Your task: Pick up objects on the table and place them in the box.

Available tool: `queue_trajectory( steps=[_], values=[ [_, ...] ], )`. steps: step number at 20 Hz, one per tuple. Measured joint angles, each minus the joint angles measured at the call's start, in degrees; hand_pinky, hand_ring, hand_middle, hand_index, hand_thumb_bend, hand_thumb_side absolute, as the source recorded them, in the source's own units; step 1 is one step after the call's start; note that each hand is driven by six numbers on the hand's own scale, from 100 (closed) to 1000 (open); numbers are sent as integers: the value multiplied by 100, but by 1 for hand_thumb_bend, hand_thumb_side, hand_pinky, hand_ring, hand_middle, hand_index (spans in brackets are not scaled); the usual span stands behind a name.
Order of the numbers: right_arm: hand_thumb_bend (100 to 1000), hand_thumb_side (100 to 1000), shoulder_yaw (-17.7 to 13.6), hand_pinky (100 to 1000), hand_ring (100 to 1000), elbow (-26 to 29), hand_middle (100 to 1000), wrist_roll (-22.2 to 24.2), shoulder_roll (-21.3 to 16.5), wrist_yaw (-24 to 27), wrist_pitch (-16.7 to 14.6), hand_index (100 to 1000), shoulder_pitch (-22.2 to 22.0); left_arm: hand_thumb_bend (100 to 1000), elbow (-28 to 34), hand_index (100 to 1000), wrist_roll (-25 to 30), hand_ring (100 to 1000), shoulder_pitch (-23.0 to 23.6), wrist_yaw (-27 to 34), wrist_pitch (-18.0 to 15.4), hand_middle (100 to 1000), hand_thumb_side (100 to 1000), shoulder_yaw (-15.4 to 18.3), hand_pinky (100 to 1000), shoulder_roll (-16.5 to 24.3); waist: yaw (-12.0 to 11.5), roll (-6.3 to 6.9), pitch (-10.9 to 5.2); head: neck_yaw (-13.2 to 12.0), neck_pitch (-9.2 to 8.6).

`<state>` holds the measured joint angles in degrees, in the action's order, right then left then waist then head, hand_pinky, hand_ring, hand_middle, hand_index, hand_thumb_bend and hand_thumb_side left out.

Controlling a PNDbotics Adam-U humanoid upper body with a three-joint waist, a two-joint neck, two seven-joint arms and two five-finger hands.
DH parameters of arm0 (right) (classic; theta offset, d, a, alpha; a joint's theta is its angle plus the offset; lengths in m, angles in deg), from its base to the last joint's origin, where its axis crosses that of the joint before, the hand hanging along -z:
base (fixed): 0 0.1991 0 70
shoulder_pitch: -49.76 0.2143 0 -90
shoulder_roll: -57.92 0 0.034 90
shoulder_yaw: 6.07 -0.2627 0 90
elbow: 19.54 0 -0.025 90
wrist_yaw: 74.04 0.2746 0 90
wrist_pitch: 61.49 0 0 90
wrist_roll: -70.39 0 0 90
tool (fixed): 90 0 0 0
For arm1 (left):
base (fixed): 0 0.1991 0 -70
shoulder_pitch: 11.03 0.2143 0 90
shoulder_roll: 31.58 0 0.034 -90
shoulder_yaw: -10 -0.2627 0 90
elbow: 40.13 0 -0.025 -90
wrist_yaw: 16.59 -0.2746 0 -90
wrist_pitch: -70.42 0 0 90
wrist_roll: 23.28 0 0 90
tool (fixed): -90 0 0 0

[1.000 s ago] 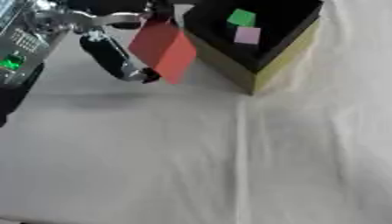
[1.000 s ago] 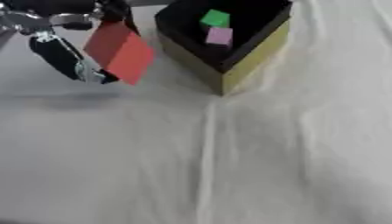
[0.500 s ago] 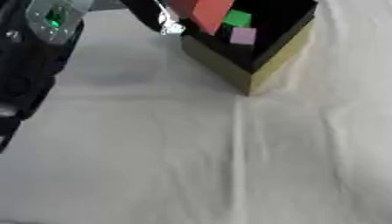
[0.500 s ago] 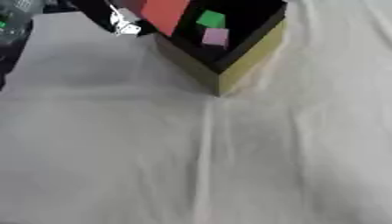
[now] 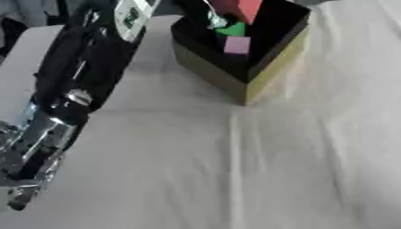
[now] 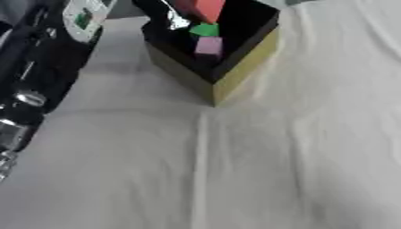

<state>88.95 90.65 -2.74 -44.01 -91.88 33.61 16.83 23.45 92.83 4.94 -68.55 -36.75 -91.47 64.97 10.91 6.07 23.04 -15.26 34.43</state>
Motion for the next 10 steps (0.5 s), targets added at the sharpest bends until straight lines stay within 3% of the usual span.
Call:
queue_trajectory(
  steps=[10],
  values=[
    [100, 593, 27, 852, 827, 0, 773, 34, 94, 36, -7, 848, 47, 100, -684, 714, -542, 687, -73, -869, -24, 645, 287, 143, 698, -237, 193, 63, 95, -128, -81]
  ],
)
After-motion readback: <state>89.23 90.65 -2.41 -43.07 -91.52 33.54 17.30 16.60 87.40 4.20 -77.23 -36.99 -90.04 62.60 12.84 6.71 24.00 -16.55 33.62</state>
